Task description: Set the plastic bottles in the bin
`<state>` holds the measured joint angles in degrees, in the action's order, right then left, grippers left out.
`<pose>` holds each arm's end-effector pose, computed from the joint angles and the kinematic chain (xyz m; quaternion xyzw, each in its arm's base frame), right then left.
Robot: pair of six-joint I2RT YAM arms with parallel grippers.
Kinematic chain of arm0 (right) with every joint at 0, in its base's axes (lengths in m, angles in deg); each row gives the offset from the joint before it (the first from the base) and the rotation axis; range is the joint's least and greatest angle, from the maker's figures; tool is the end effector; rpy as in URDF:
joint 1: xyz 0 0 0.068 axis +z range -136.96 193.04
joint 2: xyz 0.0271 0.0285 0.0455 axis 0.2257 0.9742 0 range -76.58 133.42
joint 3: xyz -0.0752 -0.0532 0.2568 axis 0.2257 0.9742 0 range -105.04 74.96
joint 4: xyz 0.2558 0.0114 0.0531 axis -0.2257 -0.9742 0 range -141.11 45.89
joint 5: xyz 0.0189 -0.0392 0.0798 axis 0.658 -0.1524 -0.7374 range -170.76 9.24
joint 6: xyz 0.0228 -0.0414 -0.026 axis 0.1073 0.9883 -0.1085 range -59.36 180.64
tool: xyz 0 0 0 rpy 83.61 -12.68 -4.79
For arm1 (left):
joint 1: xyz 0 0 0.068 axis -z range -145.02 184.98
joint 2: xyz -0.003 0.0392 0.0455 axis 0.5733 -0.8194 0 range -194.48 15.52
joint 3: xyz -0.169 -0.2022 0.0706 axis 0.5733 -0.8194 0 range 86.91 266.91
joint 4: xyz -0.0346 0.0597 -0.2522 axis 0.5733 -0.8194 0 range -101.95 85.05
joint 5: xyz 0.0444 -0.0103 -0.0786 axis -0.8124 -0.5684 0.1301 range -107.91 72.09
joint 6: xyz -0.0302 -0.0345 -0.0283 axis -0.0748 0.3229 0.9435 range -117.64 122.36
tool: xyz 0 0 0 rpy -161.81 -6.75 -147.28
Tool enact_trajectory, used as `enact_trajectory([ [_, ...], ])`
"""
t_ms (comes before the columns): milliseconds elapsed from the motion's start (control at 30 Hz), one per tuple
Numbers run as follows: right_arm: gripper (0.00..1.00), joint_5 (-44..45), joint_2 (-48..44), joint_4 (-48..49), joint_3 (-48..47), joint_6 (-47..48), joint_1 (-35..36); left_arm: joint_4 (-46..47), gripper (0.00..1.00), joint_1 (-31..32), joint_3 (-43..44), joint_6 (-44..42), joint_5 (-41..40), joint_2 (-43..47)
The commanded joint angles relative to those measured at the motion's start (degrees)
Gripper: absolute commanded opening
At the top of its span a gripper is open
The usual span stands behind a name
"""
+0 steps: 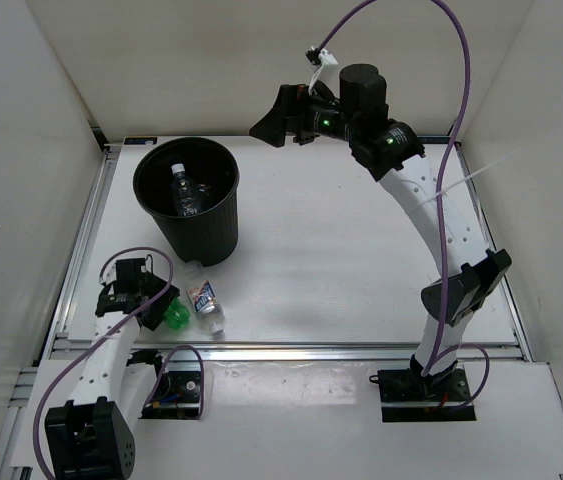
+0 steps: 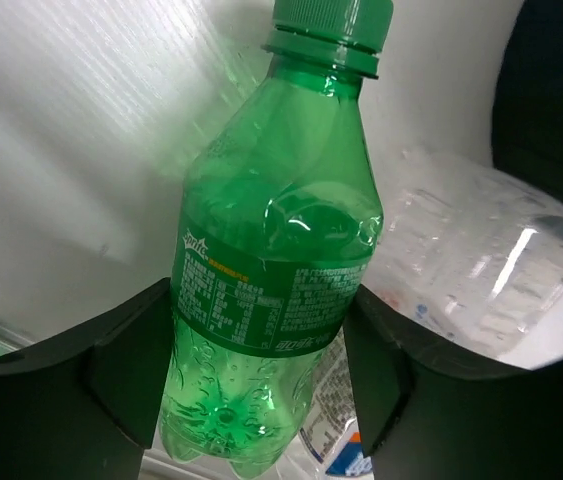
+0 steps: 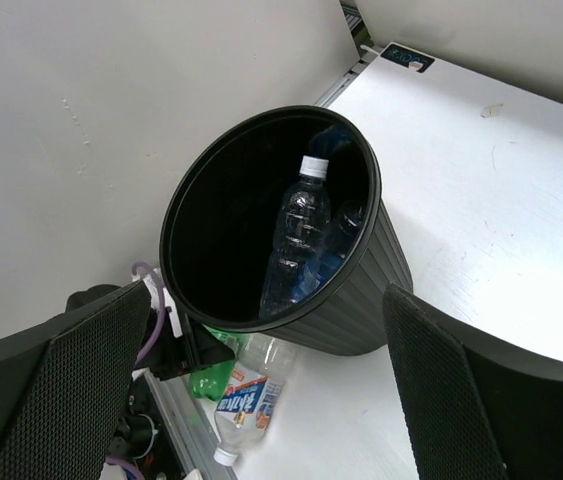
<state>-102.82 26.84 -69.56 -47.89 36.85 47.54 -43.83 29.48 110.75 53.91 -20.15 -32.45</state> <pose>0.3211 0.2369 0.4972 -0.1955 0.7144 0.4441 0.5042 0.1403 0.0148 0.1666 -0.4683 0.8520 -0.0738 0.2222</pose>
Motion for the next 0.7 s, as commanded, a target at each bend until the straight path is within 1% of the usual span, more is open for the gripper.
enact_trajectory([
  [0, 1.00, -0.35, -3.92, 1.11, 1.02, 0.68, -0.22, -2.07, 0.65, -0.66, 4.10, 2.06, -1.80, 3.66],
  [33, 1.00, -0.35, -4.53, 1.11, 1.03, 0.68, -0.22, -5.39, 0.61, -0.66, 6.29, 2.06, -2.50, 4.54],
  [67, 1.00, -0.35, -4.54, 1.11, 1.64, 0.68, -0.22, -7.16, 0.60, -1.18, 11.53, 2.85, -4.86, 6.11],
  [100, 1.00, -0.35, -4.54, 1.11, 1.65, 0.68, -0.75, -8.84, 0.57, -1.18, 14.72, 2.85, -6.27, 6.83],
  [133, 1.00, -0.35, -4.54, 0.58, 1.65, 0.68, -0.75, -11.90, 0.52, -1.18, 18.14, 2.85, -9.33, 6.83],
  [167, 1.00, -0.35, -4.54, 0.58, 1.65, 0.68, -0.75, -12.97, 0.49, -1.18, 21.74, 2.85, -11.01, 7.44],
  [200, 1.00, -0.35, -4.54, 0.58, 1.65, 0.68, -0.75, -14.20, 0.49, -1.18, 29.18, 2.85, -12.77, 7.45],
  [267, 1.00, -0.35, -4.54, 0.58, 1.65, 0.68, -0.75, -15.36, 0.49, -1.18, 36.77, 3.38, -17.24, 6.14],
  [300, 1.00, -0.35, -4.54, 0.58, 1.65, 0.68, -0.75, -14.66, 0.49, -1.18, 43.07, 3.38, -17.97, 6.13],
  [333, 1.00, -0.35, -4.54, 0.58, 1.65, 0.68, -0.75, -13.70, 0.49, -1.18, 45.83, 1.29, -17.97, 5.08],
  [367, 1.00, -0.35, -4.54, 0.58, 1.65, 0.68, -0.75, -12.99, 0.49, -1.18, 48.56, 0.75, -18.58, 4.20],
  [400, 1.00, -0.35, -4.54, 0.58, 1.65, 0.68, -0.75, -12.03, 0.49, -1.18, 52.76, 0.75, -17.37, 2.19],
  [433, 1.00, -0.87, -4.54, 0.58, 2.17, 0.68, -0.75, -9.06, 0.49, -1.18, 54.46, -1.17, -15.97, 0.87],
  [467, 1.00, -0.87, -4.54, 0.58, 2.17, 0.68, -1.27, -7.46, 0.49, -1.18, 55.78, -1.19, -14.39, -0.54],
  [500, 1.00, -0.87, -4.54, 0.58, 2.17, 0.68, -1.28, -5.18, 0.49, -1.18, 56.40, -1.97, -9.67, -3.42],
  [533, 1.00, -0.87, -4.54, 0.58, 2.17, 0.68, -1.28, -2.20, 0.49, -1.18, 56.41, -1.37, -7.97, -5.10],
  [633, 1.00, -2.01, -4.54, 0.58, 2.70, -0.46, -1.81, 0.28, 0.48, 2.67, 57.02, -0.75, -6.11, -11.96],
  [667, 1.00, -2.02, -4.54, 0.58, 2.70, -0.47, -2.33, 0.29, 0.50, 3.73, 57.63, -2.23, -6.11, -13.80],
])
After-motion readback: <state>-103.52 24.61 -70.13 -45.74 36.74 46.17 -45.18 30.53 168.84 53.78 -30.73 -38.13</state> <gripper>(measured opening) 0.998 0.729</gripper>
